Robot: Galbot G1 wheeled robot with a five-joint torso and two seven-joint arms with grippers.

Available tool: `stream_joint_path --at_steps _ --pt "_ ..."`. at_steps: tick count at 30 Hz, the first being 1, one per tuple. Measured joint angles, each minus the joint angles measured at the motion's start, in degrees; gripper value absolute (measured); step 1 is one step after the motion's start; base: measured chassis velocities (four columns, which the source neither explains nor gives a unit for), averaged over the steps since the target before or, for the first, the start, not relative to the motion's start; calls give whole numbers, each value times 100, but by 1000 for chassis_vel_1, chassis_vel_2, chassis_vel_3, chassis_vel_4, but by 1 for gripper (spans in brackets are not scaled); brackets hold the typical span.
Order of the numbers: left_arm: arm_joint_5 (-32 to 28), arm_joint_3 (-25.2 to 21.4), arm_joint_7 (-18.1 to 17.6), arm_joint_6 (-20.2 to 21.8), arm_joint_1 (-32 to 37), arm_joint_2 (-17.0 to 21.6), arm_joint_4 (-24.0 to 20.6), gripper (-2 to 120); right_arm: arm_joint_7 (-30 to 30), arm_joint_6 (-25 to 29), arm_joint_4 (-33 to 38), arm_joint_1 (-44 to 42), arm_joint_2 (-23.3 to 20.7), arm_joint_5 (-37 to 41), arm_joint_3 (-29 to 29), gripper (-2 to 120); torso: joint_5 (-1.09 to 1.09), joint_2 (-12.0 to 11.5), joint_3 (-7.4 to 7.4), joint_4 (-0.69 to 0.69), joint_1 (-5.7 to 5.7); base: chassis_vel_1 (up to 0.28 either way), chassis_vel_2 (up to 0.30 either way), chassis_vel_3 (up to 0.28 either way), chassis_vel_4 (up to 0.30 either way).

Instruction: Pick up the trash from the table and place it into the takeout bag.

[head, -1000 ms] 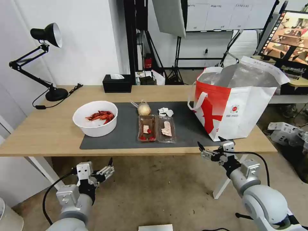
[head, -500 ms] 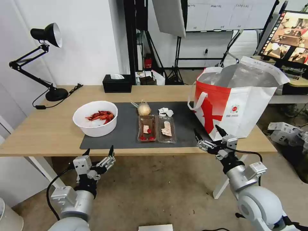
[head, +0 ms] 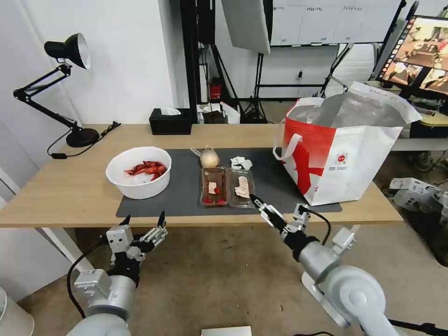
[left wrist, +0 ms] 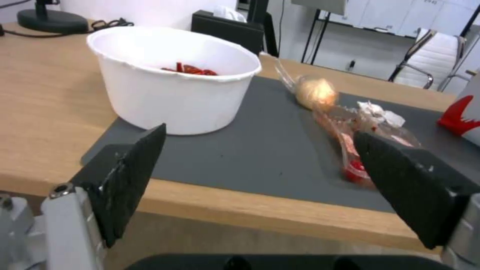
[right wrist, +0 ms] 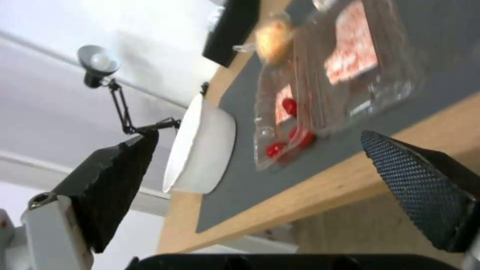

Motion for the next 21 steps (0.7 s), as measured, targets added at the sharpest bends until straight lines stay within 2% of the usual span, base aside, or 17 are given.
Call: stream_joint_path --at_steps 4,13,21 --pt "0 -45 0 0 13 29 0 100 417 -61 -55 110 151 327 -40 100 0 0 0 0 0 0 0 0 0" --pt "-25 -87 2 -6 25 70 2 100 582 -53 -97 162 305 353 -201 100 -1 0 0 -1 0 0 0 0 0" --pt "-1 -98 -11 -9 107 43 3 100 894 101 -418 616 550 150 -517 100 0 0 0 0 0 0 0 0 0"
